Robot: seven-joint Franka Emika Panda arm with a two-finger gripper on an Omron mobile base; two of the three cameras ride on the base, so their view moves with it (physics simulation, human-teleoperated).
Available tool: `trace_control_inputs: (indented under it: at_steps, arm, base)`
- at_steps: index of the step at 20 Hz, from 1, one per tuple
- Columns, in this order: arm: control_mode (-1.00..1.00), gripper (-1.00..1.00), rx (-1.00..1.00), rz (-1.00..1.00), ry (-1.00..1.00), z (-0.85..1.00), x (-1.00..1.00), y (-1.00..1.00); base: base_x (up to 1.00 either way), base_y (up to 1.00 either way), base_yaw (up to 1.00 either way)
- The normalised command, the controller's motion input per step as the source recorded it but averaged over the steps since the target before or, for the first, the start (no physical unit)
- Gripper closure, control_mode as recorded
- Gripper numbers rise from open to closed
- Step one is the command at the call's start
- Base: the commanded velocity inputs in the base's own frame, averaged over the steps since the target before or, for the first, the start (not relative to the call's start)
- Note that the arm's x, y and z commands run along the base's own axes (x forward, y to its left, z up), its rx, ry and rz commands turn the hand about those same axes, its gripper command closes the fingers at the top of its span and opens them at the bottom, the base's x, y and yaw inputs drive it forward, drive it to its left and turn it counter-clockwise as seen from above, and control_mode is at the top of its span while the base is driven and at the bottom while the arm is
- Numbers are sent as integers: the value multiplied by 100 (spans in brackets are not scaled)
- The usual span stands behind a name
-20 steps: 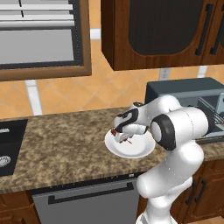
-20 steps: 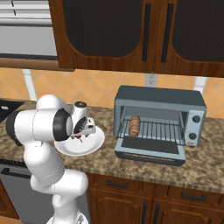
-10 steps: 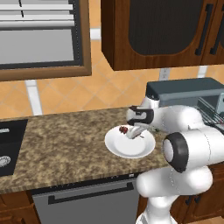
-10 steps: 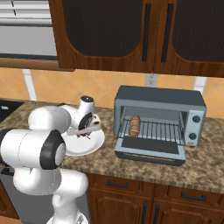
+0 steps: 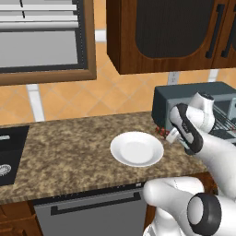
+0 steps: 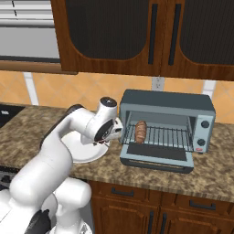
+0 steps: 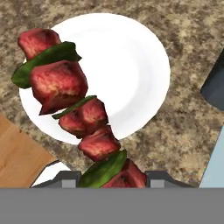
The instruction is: Pick up the kebab skewer and baguette bread, and place them inside the toaster oven. Close the toaster oven door and start by setting the timer.
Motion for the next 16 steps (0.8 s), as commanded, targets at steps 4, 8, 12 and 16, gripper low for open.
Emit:
trace_control_inputs:
  at_steps: [4,8,12,16]
  arm:
    - [-100,100,6,-5,-8,100,-2,-100]
    - [-100,100,3,-16,-1,79,5,-100]
    - [-100,100,0,-22,0,22,22,-100]
    - [-100,100,0,-17,0,-43,0,-100]
  base:
    - [0,0,0]
    - [0,0,0]
    - [0,0,0]
    - [0,0,0]
